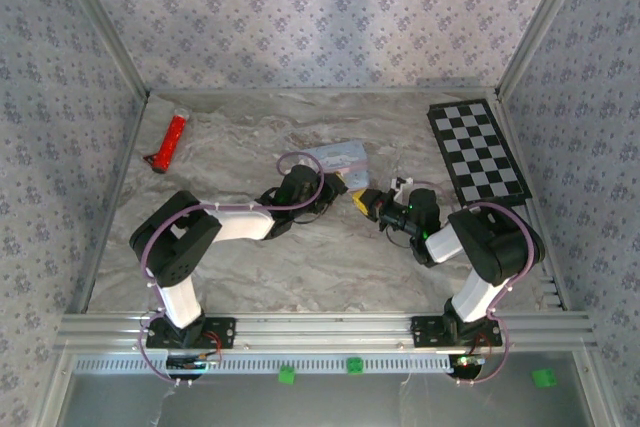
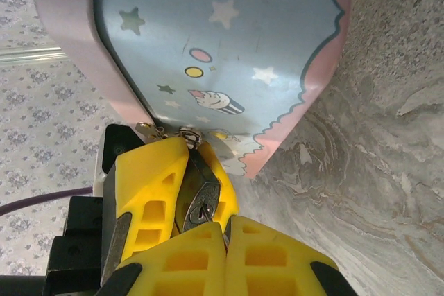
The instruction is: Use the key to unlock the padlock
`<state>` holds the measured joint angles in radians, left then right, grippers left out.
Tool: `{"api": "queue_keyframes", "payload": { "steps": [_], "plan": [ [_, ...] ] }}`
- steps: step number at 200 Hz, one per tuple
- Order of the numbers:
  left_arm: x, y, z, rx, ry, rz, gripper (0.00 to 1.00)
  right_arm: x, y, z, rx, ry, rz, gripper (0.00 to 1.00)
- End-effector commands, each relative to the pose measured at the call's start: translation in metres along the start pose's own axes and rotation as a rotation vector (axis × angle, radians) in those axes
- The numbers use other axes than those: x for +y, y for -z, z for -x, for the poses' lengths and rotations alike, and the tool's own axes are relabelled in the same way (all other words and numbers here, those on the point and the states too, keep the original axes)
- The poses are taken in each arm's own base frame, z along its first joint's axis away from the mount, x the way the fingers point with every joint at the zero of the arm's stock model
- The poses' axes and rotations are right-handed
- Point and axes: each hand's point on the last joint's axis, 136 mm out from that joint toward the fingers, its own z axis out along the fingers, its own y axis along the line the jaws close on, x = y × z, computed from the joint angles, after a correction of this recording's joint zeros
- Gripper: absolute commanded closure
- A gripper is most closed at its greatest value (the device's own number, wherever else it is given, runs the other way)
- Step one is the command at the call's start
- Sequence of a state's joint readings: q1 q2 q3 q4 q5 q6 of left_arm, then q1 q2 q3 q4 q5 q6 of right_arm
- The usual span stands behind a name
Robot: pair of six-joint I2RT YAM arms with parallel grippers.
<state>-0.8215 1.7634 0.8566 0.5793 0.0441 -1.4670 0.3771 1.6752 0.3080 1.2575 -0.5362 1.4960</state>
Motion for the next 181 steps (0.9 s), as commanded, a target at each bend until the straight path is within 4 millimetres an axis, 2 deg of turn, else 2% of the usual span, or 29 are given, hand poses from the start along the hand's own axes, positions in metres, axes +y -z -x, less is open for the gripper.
{"api": "queue_keyframes", "payload": {
  "steps": [1, 69, 134, 181],
  "plan": [
    [-0.050, 0.013, -0.067, 0.249, -0.050, -0.162, 0.95, -0.006, -0.001, 0.032, -0.143, -0.021, -0.033, 1.00],
    [-0.053, 0.011, -0.064, 0.236, -0.060, -0.174, 0.95, -0.001, -0.007, 0.009, -0.092, -0.096, -0.002, 1.00],
    [-0.037, 0.008, -0.055, 0.187, -0.075, -0.138, 0.95, 0.003, -0.004, -0.005, -0.107, -0.162, -0.020, 1.00],
    [-0.042, 0.008, -0.051, 0.171, -0.076, -0.158, 0.95, 0.005, -0.004, -0.023, -0.110, -0.155, -0.041, 1.00]
  ]
}}
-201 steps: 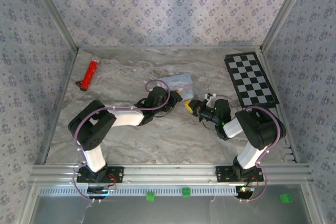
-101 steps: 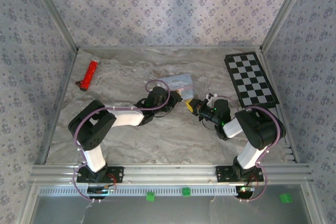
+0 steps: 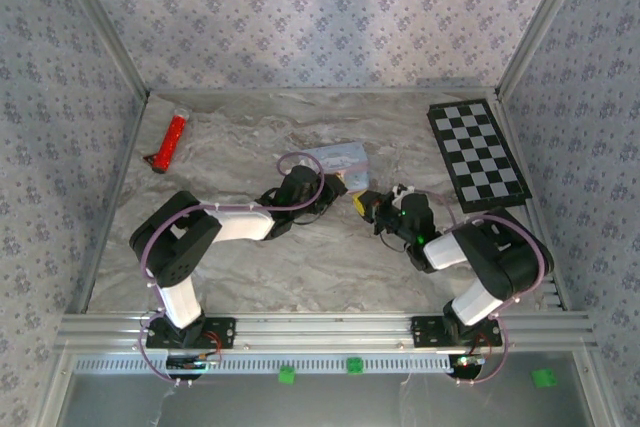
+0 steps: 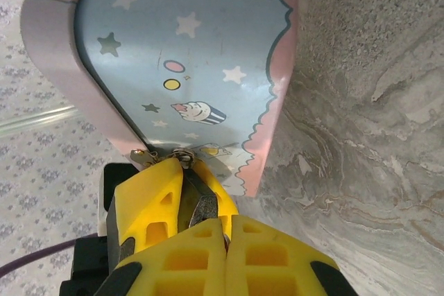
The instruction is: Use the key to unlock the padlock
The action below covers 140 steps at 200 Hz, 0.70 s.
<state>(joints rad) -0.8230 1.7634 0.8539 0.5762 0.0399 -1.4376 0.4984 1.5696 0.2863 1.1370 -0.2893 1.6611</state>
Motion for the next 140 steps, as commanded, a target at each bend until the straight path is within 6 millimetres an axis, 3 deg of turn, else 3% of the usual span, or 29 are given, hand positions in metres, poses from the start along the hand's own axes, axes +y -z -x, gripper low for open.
{"api": "queue_keyframes", "payload": {
  "steps": [1, 140],
  "plan": [
    [-0.046, 0.008, -0.050, 0.170, -0.048, -0.167, 0.95, 0.003, -0.001, -0.017, 0.019, 0.000, -0.002, 1.00],
    [-0.047, 0.009, -0.050, 0.170, -0.033, -0.175, 0.95, 0.017, -0.012, -0.053, 0.018, -0.027, 0.048, 1.00]
  ]
}}
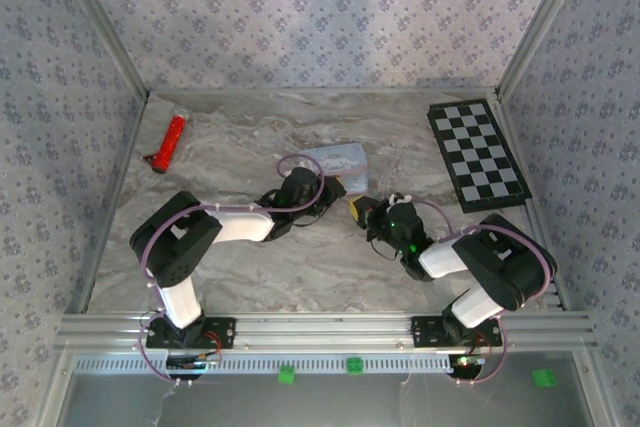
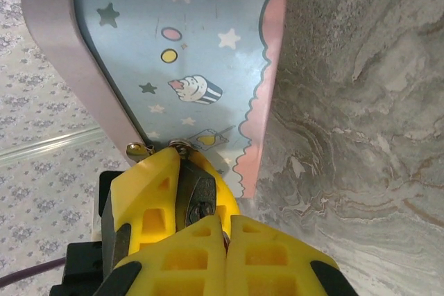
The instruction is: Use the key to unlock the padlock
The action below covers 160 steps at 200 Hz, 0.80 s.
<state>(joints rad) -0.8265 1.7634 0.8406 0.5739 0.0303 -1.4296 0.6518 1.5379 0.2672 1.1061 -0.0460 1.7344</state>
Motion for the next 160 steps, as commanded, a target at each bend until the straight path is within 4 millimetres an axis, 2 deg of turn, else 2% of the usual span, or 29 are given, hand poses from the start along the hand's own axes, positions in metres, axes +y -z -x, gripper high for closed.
{"api": "queue_keyframes", "payload": {
  "steps": [1, 45, 77, 97, 137, 160],
  "plan": [
    [-0.055, 0.009, -0.049, 0.173, -0.025, -0.195, 0.95, 0.023, -0.008, -0.038, 0.115, 0.012, 0.059, 1.00],
    [-0.069, 0.017, -0.050, 0.176, -0.021, -0.221, 0.95, 0.017, -0.012, -0.032, 0.097, 0.031, 0.067, 1.00],
    [-0.070, 0.023, -0.053, 0.182, -0.025, -0.220, 0.95, 0.008, -0.007, 0.001, 0.032, 0.022, 0.066, 1.00],
    [-0.069, 0.023, -0.056, 0.188, -0.024, -0.220, 0.95, 0.010, -0.004, 0.014, 0.007, 0.023, 0.069, 1.00],
    [-0.074, 0.019, -0.061, 0.208, -0.019, -0.236, 0.95, 0.019, -0.011, 0.006, 0.049, 0.036, 0.081, 1.00],
    [-0.078, 0.020, -0.066, 0.223, -0.021, -0.243, 0.95, 0.017, -0.010, 0.014, 0.037, 0.038, 0.083, 1.00]
  ]
}}
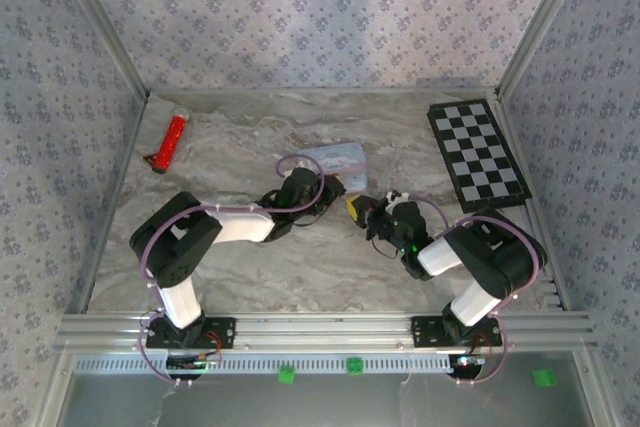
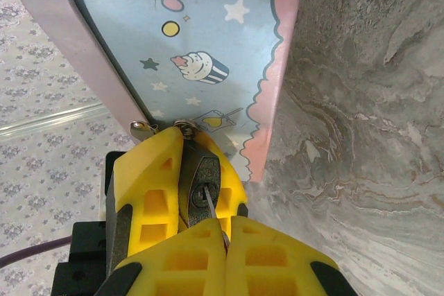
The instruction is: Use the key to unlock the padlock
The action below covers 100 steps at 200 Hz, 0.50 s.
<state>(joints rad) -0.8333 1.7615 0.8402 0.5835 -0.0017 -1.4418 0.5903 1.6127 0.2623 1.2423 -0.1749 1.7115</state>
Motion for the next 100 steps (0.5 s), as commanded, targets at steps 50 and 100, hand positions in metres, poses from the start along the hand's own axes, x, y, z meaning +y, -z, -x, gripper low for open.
{"api": "queue_keyframes", "payload": {
  "steps": [50, 100],
  "plan": [
    [-0.074, 0.022, -0.073, 0.269, -0.020, -0.223, 0.95, 0.008, -0.011, 0.026, -0.027, 0.060, 0.041, 1.00],
    [-0.074, 0.020, -0.075, 0.271, -0.026, -0.221, 0.95, 0.024, -0.024, 0.001, 0.036, 0.064, 0.090, 1.00]
  ]
}}
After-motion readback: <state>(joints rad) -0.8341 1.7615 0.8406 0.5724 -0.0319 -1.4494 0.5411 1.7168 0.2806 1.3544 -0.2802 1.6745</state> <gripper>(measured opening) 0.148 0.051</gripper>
